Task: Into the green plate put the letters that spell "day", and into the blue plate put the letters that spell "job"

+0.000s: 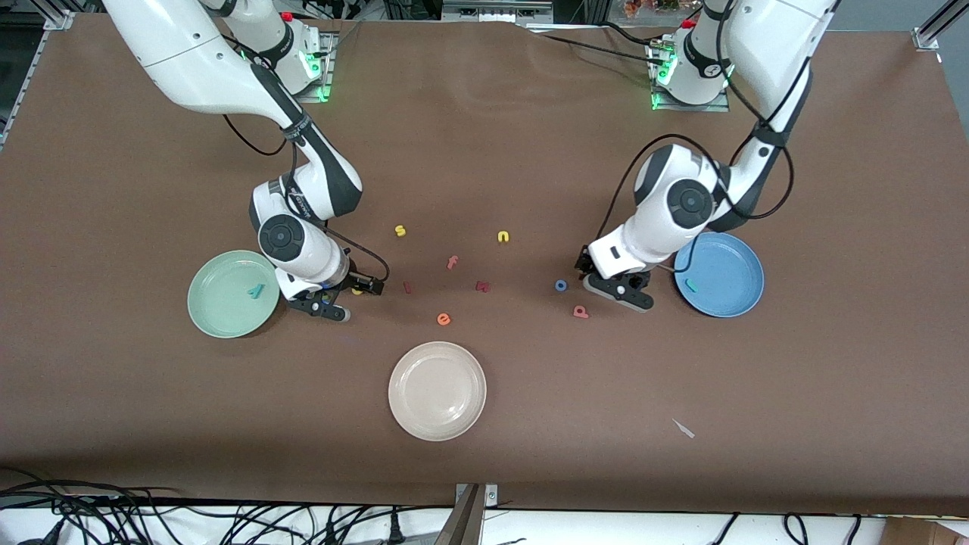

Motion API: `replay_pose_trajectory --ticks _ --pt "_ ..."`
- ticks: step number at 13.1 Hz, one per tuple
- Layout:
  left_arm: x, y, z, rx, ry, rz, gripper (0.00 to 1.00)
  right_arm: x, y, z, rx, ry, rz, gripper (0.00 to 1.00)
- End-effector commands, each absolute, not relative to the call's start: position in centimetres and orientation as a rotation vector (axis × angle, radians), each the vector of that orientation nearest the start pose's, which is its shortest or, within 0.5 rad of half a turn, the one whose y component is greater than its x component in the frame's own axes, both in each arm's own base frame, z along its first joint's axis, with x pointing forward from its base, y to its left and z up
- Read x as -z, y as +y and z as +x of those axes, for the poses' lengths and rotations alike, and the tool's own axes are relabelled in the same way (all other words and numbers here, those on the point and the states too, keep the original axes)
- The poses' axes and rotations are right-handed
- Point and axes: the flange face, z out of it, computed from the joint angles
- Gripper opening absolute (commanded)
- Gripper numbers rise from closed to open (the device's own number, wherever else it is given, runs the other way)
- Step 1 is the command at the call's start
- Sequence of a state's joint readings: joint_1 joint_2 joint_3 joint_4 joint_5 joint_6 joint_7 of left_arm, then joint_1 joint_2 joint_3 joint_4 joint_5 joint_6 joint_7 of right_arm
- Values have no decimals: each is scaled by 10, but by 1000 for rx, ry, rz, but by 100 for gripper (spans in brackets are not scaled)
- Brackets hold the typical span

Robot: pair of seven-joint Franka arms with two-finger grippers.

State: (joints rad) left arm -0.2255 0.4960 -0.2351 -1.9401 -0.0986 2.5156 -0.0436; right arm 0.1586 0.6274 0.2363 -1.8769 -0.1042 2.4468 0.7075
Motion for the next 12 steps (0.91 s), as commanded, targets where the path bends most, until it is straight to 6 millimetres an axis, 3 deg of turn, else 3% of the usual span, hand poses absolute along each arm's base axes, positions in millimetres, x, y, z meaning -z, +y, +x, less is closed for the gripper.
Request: replay_pose_trajectory --ticks 1,3,5,12 --pt "-232 -291 585 82 446 -3310 70 -177 240 590 -97 415 -3069 79" --pt "-222 -298 589 84 463 -3293 69 -175 239 589 -101 413 -3070 69" --pt "-214 -289 602 101 449 -3284 69 -176 241 589 -99 410 -3070 58" --pt "-168 -293 599 171 452 -3258 69 -176 239 590 -99 415 -3070 37"
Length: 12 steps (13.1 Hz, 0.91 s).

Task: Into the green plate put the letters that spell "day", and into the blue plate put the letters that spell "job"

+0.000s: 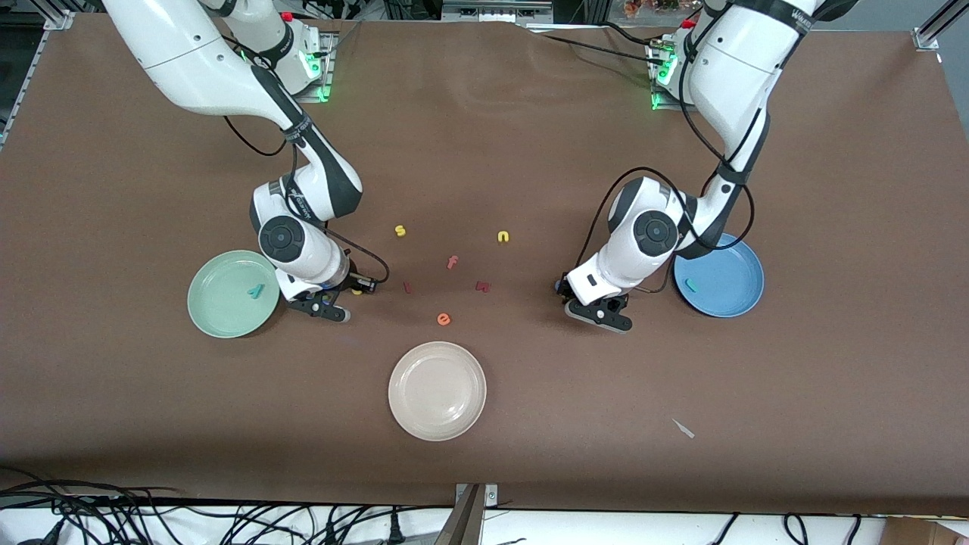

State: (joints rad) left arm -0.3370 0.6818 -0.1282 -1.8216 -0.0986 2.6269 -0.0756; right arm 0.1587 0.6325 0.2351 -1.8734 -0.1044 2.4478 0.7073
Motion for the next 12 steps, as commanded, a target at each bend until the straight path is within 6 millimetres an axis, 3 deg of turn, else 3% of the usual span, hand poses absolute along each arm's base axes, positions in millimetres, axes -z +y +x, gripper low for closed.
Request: replay_pose_trajectory --ticks 1,5,7,12 --pt "-167 -293 599 173 452 -3257 69 -176 239 590 -97 415 -3069 34" --pt "-166 -290 600 173 449 -3254 64 -176 239 590 -97 415 -3069 28" --pt "-165 -288 601 177 472 -3236 44 -177 239 591 -94 417 -3068 26" --pt "-161 -287 600 176 494 -3221 42 -180 242 592 -87 418 -3066 20"
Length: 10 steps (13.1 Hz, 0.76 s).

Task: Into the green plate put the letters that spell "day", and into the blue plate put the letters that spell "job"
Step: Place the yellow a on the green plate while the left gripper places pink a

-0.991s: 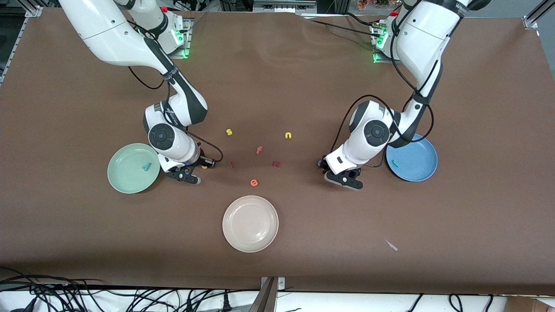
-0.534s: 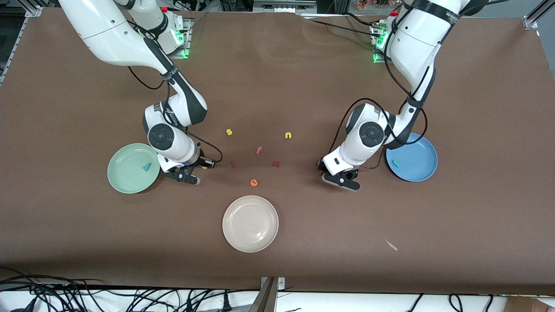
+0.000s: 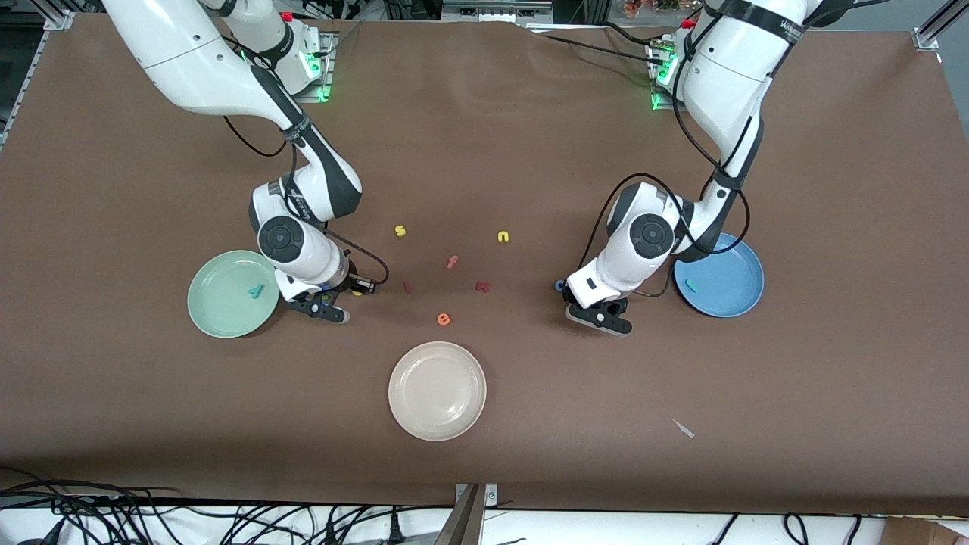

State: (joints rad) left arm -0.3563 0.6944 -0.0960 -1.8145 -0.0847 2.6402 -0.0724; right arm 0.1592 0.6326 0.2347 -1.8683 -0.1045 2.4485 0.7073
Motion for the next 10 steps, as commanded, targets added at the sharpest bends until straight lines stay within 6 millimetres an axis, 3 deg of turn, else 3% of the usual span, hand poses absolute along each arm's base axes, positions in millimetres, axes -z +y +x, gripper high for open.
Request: replay_pose_trajectory --ticks 1,3,5,7,8,10 --pt "-161 -288 600 176 497 -3221 41 -185 243 596 -76 414 -3063 19" --pt "-165 -288 601 184 497 -3221 32 -194 242 600 -108 384 -3091 19" --pt "-178 -286 604 210 496 -3221 0 -207 235 609 -167 339 -3135 19" --pt "-185 -282 605 216 487 -3221 0 -212 222 614 -200 261 -3161 19" --pt "-191 -278 606 224 481 -3221 0 -217 206 618 -207 196 -3183 19" --pt "-226 -250 611 199 425 -3224 0 -227 173 622 -274 43 -3222 19"
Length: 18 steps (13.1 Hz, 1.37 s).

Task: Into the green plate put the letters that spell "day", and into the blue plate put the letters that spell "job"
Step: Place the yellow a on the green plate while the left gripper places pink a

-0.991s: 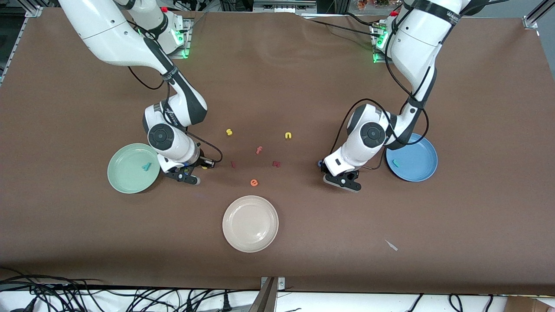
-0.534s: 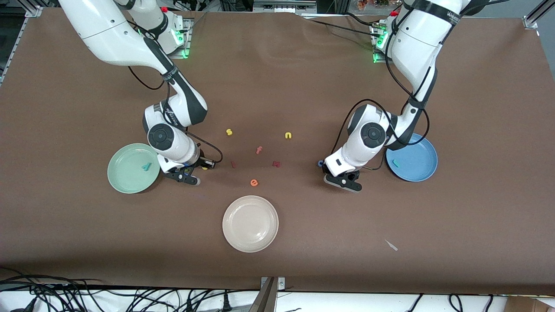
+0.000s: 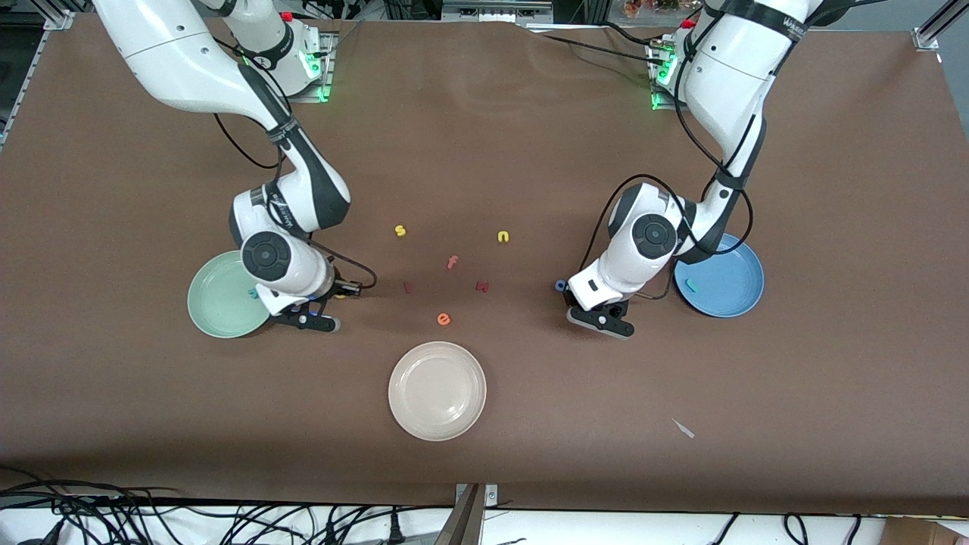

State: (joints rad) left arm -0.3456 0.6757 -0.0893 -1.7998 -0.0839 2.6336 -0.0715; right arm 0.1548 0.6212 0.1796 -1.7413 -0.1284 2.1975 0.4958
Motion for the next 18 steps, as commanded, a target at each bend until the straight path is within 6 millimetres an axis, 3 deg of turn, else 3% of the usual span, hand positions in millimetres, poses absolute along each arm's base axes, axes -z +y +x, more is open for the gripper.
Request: replay_pose_trajectory --ticks 1,2,4,7,9,10,11,12,13,14,15,17,18 --pt "-244 -227 611 146 445 -3220 0 -233 158 624 -293 -45 -3230 19" --pt "-260 -196 611 115 499 -3211 0 -236 142 626 -305 -107 -3237 19" --pt "-273 -130 596 92 601 -3183 0 -239 115 629 -315 -199 -3242 19" --pt "-266 -54 557 10 670 -3152 0 -243 83 628 -335 -333 -3233 19" --pt "-256 -18 536 -42 751 -3135 0 -238 58 627 -351 -379 -3227 21" --pt "-247 -10 521 -79 756 -3138 0 -234 48 629 -339 -386 -3221 23" --pt "-247 -9 515 -87 766 -3133 0 -231 44 630 -328 -387 -3220 40" --pt "-247 -7 515 -87 775 -3130 7 -234 45 631 -321 -356 -3221 82" --pt "-246 -3 516 -86 816 -3104 17 -237 49 632 -317 -308 -3189 99" --pt "-248 1 518 -69 835 -3079 27 -240 60 631 -318 -288 -3162 100" --pt "-246 2 518 -69 834 -3078 43 -244 65 632 -310 -268 -3159 100" --pt "-248 1 520 -59 836 -3076 60 -246 91 629 -303 -235 -3148 100" --pt "-250 -3 521 -50 841 -3075 64 -246 105 628 -290 -170 -3150 100"
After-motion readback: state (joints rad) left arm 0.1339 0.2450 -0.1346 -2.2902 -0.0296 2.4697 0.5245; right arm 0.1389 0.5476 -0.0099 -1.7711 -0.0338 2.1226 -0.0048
